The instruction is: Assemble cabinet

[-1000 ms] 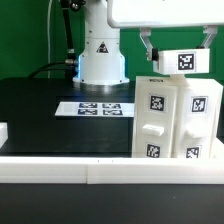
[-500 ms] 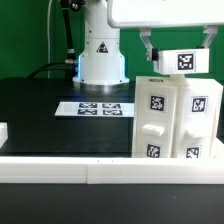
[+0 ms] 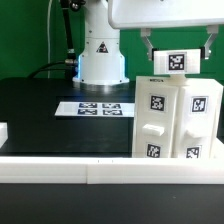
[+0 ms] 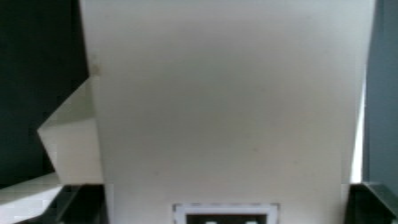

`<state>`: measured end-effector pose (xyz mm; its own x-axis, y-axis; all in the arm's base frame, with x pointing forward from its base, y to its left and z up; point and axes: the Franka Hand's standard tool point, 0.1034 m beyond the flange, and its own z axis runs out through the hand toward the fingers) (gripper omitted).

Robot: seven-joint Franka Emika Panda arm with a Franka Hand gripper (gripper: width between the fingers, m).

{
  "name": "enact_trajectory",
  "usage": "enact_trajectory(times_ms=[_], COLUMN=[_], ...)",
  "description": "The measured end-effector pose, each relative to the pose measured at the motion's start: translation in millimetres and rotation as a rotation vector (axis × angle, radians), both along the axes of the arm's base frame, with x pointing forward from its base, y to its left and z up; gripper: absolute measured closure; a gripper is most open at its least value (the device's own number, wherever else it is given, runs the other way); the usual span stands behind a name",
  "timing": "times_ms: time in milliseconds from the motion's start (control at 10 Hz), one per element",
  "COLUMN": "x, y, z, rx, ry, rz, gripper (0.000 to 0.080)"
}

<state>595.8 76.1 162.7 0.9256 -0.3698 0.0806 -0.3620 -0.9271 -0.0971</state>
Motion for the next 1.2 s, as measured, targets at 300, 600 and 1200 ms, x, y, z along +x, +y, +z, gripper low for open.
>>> enact_trajectory(times_ms=[300, 600, 1200], x=[3.2, 4.6, 8.3], y=[3.5, 4.1, 9.4], z=[-0.1, -0.4, -0.4], rx=[0.054, 0.122, 0.238], ry=[-0.019, -0.021, 0.018], rz=[-0.293, -0.556, -1.028], gripper=[0.0239, 0.0239, 0.0239])
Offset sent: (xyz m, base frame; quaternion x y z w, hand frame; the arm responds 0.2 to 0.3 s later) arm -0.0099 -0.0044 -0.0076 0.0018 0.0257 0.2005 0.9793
